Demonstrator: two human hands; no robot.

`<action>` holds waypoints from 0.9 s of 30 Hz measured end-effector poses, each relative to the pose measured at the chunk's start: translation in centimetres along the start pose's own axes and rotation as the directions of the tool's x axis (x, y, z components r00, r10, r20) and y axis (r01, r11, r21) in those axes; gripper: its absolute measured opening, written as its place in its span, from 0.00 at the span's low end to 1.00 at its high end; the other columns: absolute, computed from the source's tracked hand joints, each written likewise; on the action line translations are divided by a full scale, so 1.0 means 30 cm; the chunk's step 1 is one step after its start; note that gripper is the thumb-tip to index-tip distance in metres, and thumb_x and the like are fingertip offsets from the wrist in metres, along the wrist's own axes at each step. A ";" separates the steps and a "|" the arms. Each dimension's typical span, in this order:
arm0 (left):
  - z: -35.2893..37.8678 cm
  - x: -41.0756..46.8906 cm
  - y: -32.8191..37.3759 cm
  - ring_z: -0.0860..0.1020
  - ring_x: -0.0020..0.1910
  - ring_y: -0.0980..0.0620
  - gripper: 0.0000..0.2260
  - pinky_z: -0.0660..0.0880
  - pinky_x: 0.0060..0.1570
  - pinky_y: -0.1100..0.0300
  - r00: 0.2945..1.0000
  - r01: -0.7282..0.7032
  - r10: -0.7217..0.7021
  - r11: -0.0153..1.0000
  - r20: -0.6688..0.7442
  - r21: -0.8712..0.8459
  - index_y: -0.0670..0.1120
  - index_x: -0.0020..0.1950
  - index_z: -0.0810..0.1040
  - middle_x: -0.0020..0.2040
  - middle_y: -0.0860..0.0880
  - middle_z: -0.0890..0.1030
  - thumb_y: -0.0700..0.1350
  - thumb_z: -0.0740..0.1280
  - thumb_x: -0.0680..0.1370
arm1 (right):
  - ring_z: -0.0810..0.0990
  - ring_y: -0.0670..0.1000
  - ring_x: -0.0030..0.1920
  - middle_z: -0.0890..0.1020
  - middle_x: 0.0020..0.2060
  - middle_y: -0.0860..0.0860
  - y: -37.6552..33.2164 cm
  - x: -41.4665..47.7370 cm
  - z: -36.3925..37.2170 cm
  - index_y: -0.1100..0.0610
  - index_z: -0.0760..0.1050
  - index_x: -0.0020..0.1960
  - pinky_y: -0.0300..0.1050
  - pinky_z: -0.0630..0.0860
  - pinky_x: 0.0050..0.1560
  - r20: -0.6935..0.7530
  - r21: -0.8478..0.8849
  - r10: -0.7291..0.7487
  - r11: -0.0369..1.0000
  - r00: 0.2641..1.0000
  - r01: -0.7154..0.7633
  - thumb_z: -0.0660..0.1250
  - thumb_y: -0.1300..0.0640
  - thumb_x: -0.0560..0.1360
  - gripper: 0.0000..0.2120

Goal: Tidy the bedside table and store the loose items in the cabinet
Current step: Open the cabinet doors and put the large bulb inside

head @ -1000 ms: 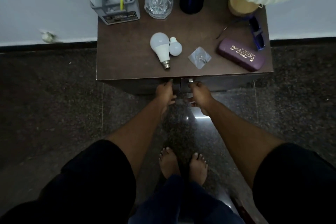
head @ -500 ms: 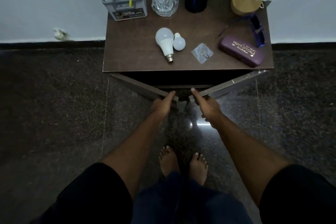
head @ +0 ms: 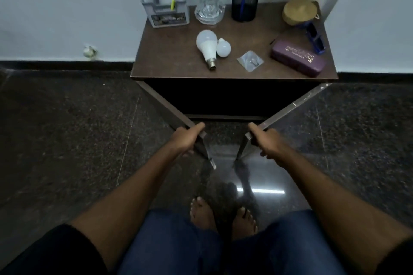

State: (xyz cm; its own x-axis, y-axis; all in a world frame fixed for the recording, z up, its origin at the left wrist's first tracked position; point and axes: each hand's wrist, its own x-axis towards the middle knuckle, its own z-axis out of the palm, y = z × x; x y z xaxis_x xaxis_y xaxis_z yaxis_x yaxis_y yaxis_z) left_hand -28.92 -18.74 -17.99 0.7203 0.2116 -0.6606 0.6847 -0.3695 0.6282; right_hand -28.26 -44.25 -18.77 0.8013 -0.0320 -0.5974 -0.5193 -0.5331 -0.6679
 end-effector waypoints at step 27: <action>-0.458 -0.248 -0.359 0.79 0.60 0.33 0.20 0.78 0.61 0.44 0.879 0.158 0.058 0.901 -0.474 0.404 0.32 0.65 0.75 0.61 0.30 0.79 0.44 0.68 0.79 | 0.83 0.65 0.50 0.81 0.54 0.67 0.245 -0.290 -0.367 0.71 0.72 0.65 0.56 0.83 0.42 -0.279 -0.250 0.148 0.943 0.949 -0.221 0.69 0.68 0.75 0.19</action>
State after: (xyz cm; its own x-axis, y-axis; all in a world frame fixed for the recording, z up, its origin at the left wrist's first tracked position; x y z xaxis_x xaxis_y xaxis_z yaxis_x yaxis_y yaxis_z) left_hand -40.13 -3.90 -14.17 0.7253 0.5933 -0.3493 0.6861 -0.6648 0.2955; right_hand -35.77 -57.18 -13.60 0.7662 -0.3452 -0.5421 -0.5922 -0.7068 -0.3869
